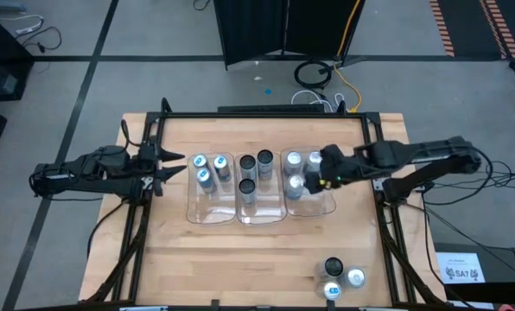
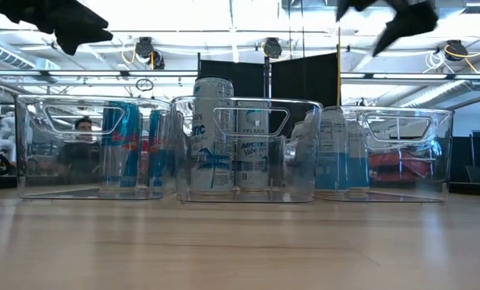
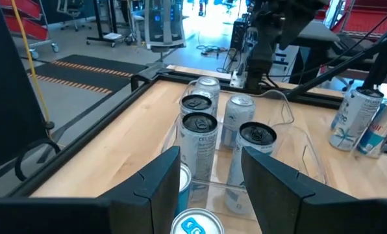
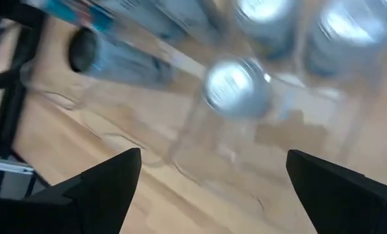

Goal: Sort soda cans
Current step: Put the white-blue soda can into the middle transparent bin

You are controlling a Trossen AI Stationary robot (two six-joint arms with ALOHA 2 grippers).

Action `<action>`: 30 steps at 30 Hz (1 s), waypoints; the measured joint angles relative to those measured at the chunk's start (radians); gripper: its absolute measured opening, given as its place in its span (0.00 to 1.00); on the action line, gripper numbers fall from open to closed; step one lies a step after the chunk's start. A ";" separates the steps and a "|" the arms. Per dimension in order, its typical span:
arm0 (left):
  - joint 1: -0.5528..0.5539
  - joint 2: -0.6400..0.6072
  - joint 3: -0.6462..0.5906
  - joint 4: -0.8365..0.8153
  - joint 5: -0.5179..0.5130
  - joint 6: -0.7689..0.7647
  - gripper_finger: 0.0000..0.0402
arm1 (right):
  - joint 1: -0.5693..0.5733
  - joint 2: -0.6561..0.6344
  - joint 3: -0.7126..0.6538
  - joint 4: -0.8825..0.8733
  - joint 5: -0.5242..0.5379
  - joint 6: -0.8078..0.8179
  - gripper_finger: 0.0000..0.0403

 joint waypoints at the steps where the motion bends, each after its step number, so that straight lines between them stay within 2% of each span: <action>1: 0.000 0.000 0.000 -0.001 0.000 0.000 0.43 | 0.020 -0.003 0.000 -0.030 0.000 0.046 0.94; 6: 0.001 0.000 0.000 -0.019 -0.001 0.000 0.43 | 0.138 -0.007 -0.001 -0.171 -0.006 0.258 0.94; 13: 0.001 0.000 0.000 -0.019 -0.004 0.000 0.43 | 0.307 -0.007 -0.001 -0.212 -0.011 0.568 0.94; 18: 0.001 0.000 0.000 -0.019 -0.007 0.001 0.43 | 0.406 0.006 -0.001 -0.239 -0.121 0.761 0.94; 21: 0.001 0.000 0.000 -0.019 -0.014 0.001 0.43 | 0.464 0.023 0.001 -0.226 -0.140 0.858 0.94; 25: 0.001 0.000 0.001 -0.019 -0.027 0.002 0.43 | 0.531 0.077 0.060 -0.233 -0.138 0.967 0.94; 30: 0.001 0.000 0.001 -0.019 -0.031 0.004 0.43 | 0.582 0.209 0.234 -0.329 -0.138 1.048 0.94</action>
